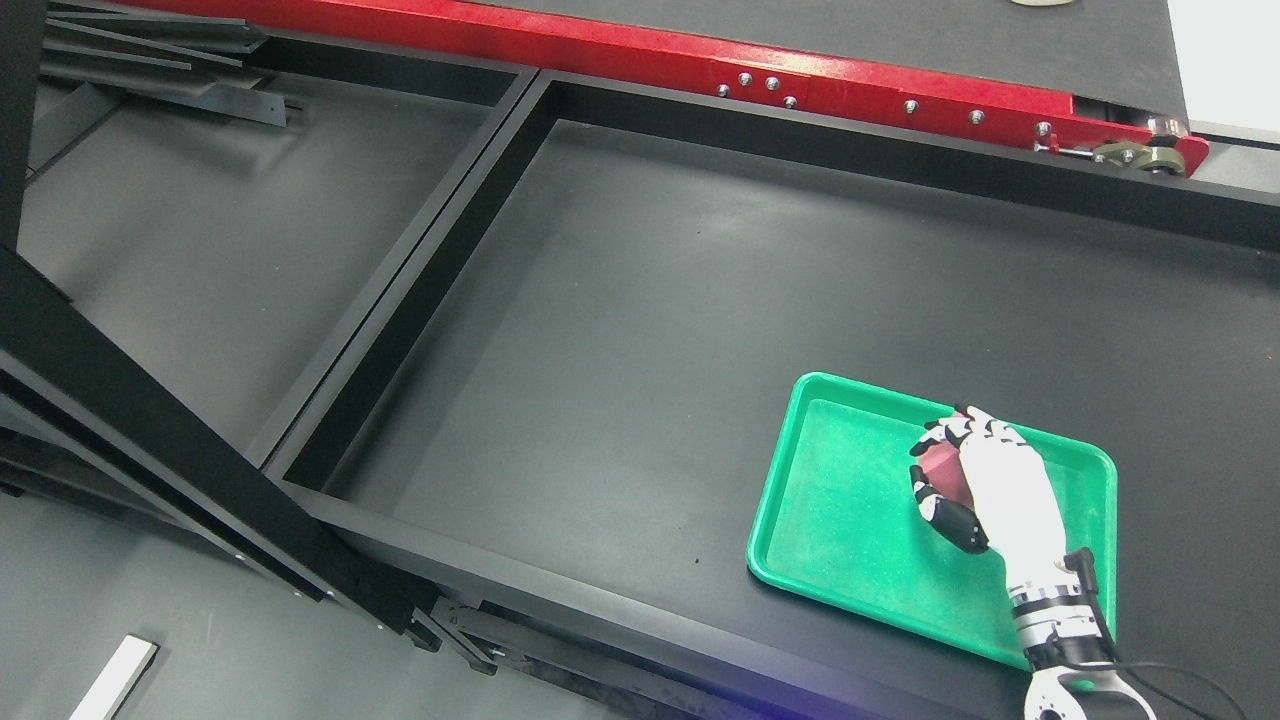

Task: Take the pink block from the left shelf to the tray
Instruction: 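Close the right hand around the pink block and lift it, then carry the pink block in the right hand toward the blue tray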

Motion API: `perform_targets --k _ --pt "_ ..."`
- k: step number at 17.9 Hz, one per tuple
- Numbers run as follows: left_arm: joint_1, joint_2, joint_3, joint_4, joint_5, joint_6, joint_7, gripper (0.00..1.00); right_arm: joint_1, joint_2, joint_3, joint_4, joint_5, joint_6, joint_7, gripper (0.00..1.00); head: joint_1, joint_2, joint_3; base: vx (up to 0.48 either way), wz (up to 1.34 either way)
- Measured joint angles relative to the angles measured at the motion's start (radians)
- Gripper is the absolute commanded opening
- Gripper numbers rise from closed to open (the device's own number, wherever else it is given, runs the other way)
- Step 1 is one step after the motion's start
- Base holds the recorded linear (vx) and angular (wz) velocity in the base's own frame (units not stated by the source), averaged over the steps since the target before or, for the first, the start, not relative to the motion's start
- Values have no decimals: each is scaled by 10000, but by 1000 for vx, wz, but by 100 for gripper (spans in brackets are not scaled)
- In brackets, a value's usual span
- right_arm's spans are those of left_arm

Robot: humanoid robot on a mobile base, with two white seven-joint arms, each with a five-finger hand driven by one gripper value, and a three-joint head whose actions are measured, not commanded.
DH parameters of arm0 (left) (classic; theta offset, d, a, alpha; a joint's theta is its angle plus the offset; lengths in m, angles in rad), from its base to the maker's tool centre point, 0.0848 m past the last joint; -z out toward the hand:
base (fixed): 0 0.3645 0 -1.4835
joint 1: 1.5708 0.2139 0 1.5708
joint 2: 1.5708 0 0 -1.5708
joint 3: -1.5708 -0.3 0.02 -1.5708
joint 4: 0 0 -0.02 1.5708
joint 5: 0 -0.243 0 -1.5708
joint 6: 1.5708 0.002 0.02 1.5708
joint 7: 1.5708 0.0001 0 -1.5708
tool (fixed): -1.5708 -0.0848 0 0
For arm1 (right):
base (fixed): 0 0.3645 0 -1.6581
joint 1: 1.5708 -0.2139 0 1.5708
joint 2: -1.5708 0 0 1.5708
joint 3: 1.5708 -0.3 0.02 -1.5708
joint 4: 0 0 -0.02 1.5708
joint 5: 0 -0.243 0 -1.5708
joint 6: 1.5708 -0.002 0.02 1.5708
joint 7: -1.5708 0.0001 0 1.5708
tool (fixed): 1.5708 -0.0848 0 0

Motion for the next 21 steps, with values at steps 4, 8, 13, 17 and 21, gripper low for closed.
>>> perform_targets --k 4,8,13,17,21 --pt "1 0 0 0 0 0 0 100 227 56 -56 -328 -23 -293 -998 2 0 0 0 0 0" --pt "1 0 0 0 0 0 0 100 431 119 -218 -679 -149 -425 -2070 2 0 0 0 0 0" --pt "1 0 0 0 0 0 0 100 575 185 -432 -985 -579 -512 -3478 3 0 0 0 -17 0" --pt "1 0 0 0 0 0 0 100 623 226 -546 -1148 -738 -562 -4124 3 0 0 0 -37 2" --pt "2 0 0 0 0 0 0 100 664 250 -620 -1251 -801 -564 -4145 3 0 0 0 -62 -13"
